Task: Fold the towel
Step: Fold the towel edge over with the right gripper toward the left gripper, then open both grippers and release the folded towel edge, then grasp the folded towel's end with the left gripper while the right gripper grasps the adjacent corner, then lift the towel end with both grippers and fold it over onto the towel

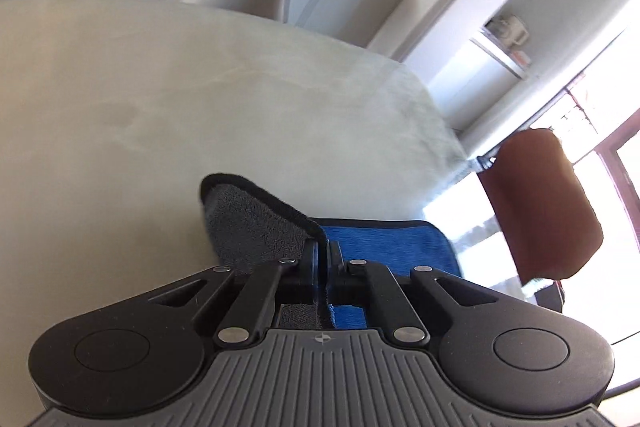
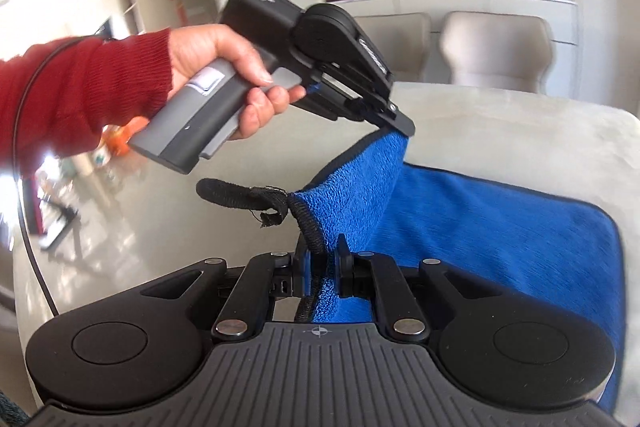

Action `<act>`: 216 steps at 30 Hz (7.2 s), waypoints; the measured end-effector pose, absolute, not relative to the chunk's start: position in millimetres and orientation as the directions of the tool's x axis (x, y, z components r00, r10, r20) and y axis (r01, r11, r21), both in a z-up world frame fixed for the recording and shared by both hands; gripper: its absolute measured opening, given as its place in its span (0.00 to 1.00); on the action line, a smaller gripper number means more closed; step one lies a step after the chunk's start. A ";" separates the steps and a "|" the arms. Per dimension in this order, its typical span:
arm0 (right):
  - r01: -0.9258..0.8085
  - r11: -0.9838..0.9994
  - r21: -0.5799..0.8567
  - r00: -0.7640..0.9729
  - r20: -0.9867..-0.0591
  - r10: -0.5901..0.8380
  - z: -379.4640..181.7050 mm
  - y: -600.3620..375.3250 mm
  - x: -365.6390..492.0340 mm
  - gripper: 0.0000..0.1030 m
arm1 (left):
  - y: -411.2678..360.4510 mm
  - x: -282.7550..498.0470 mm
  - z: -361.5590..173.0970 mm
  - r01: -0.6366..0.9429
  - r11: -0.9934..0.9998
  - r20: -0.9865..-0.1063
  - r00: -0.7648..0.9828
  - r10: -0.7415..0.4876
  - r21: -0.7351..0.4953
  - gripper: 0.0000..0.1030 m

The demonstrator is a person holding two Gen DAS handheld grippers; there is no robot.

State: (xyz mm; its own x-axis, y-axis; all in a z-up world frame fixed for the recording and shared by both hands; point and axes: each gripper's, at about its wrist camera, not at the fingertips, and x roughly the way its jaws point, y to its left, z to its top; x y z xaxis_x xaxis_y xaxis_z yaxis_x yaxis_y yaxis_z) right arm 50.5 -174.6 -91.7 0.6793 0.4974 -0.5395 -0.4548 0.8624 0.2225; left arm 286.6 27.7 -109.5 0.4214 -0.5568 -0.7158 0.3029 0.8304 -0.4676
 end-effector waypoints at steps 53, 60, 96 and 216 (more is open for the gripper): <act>0.171 0.928 0.332 0.690 -0.713 0.128 -132.6 -333.2 -8.6 0.18 | -168.2 260.9 -155.6 0.566 0.732 -0.750 0.277 -0.601 -0.378 0.27; 0.156 0.955 0.252 0.667 -0.740 0.086 -132.3 -323.7 -3.4 0.18 | -178.7 262.7 -171.1 0.596 0.722 -0.778 0.242 -0.579 -0.352 0.28; 0.009 0.976 0.216 0.642 -0.750 0.160 -131.3 -323.9 13.6 0.35 | -20.9 107.0 -160.3 0.445 0.840 -0.790 0.371 -0.488 -0.309 0.66; -0.380 0.922 -0.078 0.694 -0.683 0.228 -98.2 -317.4 116.9 0.11 | -72.6 198.4 -121.3 0.760 0.637 -0.763 0.484 -0.428 0.125 0.12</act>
